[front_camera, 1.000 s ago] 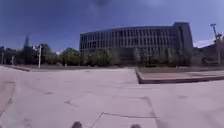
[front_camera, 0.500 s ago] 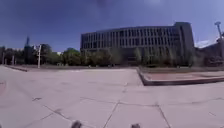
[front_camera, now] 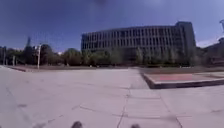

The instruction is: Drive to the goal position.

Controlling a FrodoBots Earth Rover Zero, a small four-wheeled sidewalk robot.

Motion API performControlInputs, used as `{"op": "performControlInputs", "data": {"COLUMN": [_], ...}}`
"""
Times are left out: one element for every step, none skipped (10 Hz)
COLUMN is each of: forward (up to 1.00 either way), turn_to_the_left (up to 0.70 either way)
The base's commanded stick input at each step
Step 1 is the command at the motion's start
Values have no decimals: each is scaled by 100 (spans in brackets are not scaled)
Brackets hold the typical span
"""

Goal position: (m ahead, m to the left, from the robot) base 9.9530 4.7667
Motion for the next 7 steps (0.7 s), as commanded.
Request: {"op": "performControlInputs", "data": {"forward": [85, 85, 85, 85, 85, 85, 85], "turn_to_the_left": [3, 3, 3, 3, 3, 3, 3]}}
